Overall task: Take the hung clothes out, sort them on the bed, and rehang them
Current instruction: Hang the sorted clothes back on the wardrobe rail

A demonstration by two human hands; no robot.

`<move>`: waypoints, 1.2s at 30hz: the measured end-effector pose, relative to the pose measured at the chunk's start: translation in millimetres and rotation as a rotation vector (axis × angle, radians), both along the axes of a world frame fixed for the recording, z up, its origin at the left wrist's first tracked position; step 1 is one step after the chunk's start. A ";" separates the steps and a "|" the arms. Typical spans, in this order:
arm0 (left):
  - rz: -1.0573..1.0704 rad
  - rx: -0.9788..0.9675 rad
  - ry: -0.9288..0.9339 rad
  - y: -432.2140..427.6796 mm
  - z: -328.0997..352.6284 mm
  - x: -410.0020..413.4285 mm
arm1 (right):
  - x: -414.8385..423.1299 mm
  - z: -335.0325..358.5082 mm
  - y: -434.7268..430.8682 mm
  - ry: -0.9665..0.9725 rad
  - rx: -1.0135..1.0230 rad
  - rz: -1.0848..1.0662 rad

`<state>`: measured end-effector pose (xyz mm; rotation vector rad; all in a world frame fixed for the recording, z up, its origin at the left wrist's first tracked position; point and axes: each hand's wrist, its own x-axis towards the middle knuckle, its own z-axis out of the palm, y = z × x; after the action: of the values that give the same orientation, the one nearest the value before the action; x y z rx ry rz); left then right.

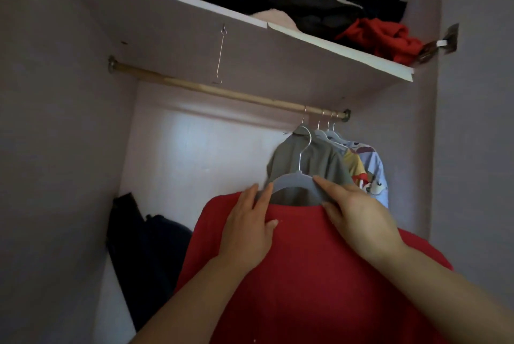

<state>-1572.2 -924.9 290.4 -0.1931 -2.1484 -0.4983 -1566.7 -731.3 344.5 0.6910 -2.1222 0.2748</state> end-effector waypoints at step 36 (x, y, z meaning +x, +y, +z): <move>-0.144 -0.123 -0.120 -66.4 28.4 -292.0 | -269.2 89.8 -130.6 0.120 0.238 -0.586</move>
<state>-1864.2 -991.3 318.8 -0.3977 -2.2947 -0.4709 -1835.9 -861.9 434.3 0.1845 -2.1538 -0.3340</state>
